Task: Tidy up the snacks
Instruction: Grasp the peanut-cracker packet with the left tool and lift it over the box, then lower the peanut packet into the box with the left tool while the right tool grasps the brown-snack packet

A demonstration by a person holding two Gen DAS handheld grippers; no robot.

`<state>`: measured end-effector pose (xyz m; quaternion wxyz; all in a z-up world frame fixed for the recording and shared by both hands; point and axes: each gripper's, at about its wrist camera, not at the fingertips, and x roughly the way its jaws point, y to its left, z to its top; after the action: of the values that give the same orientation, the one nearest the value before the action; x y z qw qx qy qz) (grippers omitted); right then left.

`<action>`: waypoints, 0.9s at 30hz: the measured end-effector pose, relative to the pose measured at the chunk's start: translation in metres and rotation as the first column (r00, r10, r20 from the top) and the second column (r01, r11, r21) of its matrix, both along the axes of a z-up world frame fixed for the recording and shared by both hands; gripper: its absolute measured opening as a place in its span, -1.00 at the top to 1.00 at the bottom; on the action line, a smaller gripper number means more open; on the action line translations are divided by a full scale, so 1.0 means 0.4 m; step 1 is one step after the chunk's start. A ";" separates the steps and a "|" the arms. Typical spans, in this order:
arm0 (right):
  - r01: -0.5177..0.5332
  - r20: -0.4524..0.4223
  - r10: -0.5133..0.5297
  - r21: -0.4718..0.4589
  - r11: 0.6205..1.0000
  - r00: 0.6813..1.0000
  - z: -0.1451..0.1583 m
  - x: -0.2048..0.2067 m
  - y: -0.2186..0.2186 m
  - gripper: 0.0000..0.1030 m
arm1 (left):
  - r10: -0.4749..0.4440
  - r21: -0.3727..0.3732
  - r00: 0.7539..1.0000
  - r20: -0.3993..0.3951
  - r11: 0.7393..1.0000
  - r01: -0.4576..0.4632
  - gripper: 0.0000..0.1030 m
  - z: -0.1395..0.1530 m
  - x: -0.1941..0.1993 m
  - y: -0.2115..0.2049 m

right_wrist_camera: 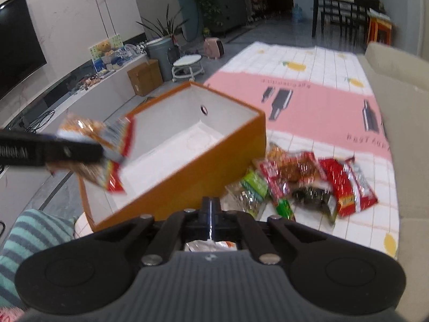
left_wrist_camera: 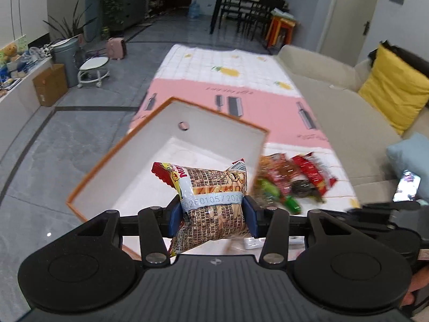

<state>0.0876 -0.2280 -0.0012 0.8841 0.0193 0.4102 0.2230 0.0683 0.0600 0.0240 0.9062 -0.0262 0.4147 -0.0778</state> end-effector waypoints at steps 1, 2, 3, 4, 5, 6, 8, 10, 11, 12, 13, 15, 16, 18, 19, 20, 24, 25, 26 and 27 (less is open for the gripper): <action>0.005 -0.020 -0.005 -0.001 1.000 1.000 -0.014 0.003 -0.009 0.98 | 0.000 0.009 1.000 -0.016 1.000 0.000 -0.03 -0.008 0.014 0.008; 0.013 -0.047 -0.014 -0.004 1.000 0.999 -0.030 0.007 -0.020 0.98 | -0.001 0.016 1.000 -0.030 1.000 0.002 -0.03 -0.016 0.025 0.015; 0.019 -0.072 -0.020 -0.005 1.000 0.997 -0.047 0.012 -0.030 0.97 | -0.002 0.023 0.999 -0.047 1.000 0.003 -0.03 -0.025 0.037 0.021; 0.026 -0.096 -0.026 -0.003 1.000 0.995 -0.063 0.013 -0.041 0.93 | -0.001 0.033 0.998 -0.063 0.999 0.003 -0.03 -0.035 0.048 0.026; 0.039 -0.119 -0.038 0.002 0.999 0.992 -0.078 0.014 -0.052 0.81 | -0.003 0.046 0.997 -0.077 0.999 0.006 -0.03 -0.045 0.057 0.029; 0.050 -0.135 -0.049 0.004 0.999 0.990 -0.090 0.012 -0.060 0.73 | -0.006 0.059 0.996 -0.088 0.998 0.011 -0.03 -0.054 0.064 0.033; 0.071 -0.153 -0.072 -0.012 0.997 0.986 -0.109 0.010 -0.070 0.31 | -0.012 0.087 0.993 -0.117 0.996 0.022 -0.03 -0.077 0.075 0.042; 0.062 -0.155 -0.069 -0.048 0.997 0.986 -0.128 0.006 -0.068 0.16 | -0.021 0.101 0.988 -0.152 0.994 0.037 -0.04 -0.100 0.088 0.051; 0.054 -0.157 -0.066 -0.075 0.996 0.985 -0.138 0.002 -0.065 -0.01 | -0.023 0.106 0.985 -0.171 0.994 0.041 -0.04 -0.111 0.094 0.056; 0.051 -0.160 -0.067 -0.100 0.994 0.985 -0.148 -0.003 -0.065 -0.10 | -0.025 0.111 0.982 -0.186 0.993 0.046 -0.04 -0.120 0.101 0.060; 0.049 -0.165 -0.069 -0.126 0.991 0.984 -0.160 -0.008 -0.063 -0.17 | -0.030 0.119 0.979 -0.200 0.991 0.055 -0.04 -0.130 0.106 0.063; 0.037 -0.187 -0.064 -0.144 0.989 0.980 -0.178 -0.015 -0.064 -0.19 | -0.040 0.133 0.972 -0.230 0.988 0.072 -0.04 -0.147 0.120 0.068; 0.033 -0.203 -0.064 -0.149 0.988 0.977 -0.190 -0.016 -0.064 -0.21 | -0.046 0.140 0.967 -0.250 0.987 0.083 -0.04 -0.155 0.130 0.070; 0.027 -0.227 -0.064 -0.165 0.986 0.972 -0.210 -0.017 -0.062 -0.21 | -0.056 0.159 0.960 -0.274 0.982 0.103 -0.04 -0.166 0.143 0.072; 0.022 -0.234 -0.062 -0.172 0.985 0.970 -0.221 -0.015 -0.060 -0.21 | -0.067 0.173 0.956 -0.285 0.977 0.120 -0.04 -0.170 0.149 0.069; 0.014 -0.239 -0.058 -0.180 0.984 0.969 -0.228 -0.014 -0.056 -0.21 | -0.078 0.188 0.951 -0.300 0.972 0.139 -0.04 -0.175 0.156 0.065; -0.014 -0.256 -0.042 -0.213 0.977 0.966 -0.247 -0.015 -0.041 -0.18 | -0.126 0.218 0.917 -0.378 0.951 0.221 -0.05 -0.207 0.180 0.051; -0.019 -0.259 -0.040 -0.219 0.976 0.965 -0.251 -0.015 -0.039 -0.13 | -0.134 0.226 0.909 -0.395 0.945 0.237 -0.05 -0.215 0.186 0.047; -0.021 -0.261 -0.038 -0.221 0.975 0.965 -0.253 -0.014 -0.038 0.01 | -0.139 0.236 0.902 -0.409 0.939 0.252 -0.05 -0.224 0.189 0.044; -0.025 -0.264 -0.036 -0.225 0.974 0.964 -0.256 -0.013 -0.037 0.08 | -0.143 0.249 0.895 -0.423 0.931 0.267 -0.05 -0.232 0.193 0.041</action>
<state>0.0823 -0.2427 -0.1035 0.8181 -0.0504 0.5478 0.1678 0.1453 0.0766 -0.0687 0.7828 0.1411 0.5972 -0.1031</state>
